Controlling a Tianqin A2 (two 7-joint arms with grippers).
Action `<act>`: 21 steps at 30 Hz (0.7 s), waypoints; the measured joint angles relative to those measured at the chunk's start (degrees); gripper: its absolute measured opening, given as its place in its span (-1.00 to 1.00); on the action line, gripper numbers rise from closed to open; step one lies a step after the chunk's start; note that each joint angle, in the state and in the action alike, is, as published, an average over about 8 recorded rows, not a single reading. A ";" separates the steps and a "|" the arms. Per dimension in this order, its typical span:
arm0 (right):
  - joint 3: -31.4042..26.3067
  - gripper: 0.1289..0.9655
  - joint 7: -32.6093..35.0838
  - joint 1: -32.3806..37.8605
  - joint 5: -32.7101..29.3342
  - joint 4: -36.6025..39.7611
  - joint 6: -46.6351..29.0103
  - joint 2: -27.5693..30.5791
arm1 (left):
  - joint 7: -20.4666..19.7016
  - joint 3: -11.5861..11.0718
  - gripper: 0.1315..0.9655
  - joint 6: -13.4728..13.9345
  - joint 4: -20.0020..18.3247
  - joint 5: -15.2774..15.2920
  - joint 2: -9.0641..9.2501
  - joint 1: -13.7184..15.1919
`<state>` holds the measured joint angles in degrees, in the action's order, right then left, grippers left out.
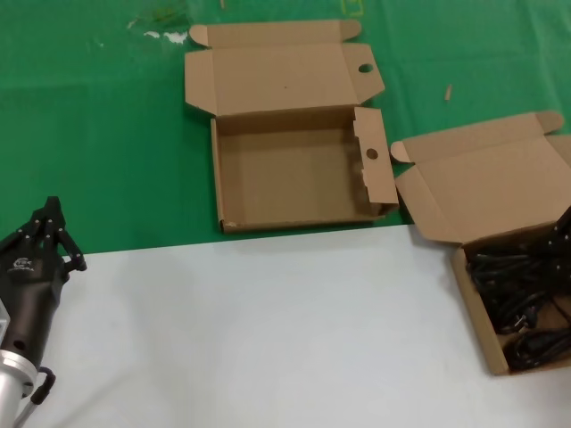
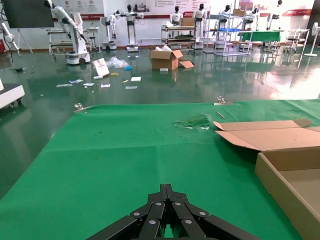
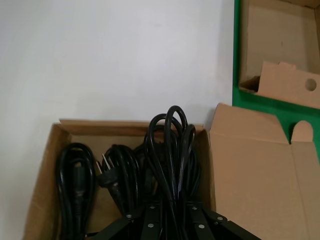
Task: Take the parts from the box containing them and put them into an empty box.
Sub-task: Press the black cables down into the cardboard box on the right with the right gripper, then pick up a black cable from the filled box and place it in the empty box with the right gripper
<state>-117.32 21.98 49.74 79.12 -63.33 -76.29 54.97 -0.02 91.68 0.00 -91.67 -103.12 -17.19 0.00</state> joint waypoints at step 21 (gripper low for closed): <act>-5.74 -0.85 -25.09 16.22 4.74 -20.45 -12.10 -0.75 | 0.00 0.00 -0.98 0.00 0.00 0.01 0.00 0.00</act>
<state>-123.06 -3.10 65.95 83.86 -83.78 -88.39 54.21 -0.02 91.68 0.00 -91.67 -103.11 -17.19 0.00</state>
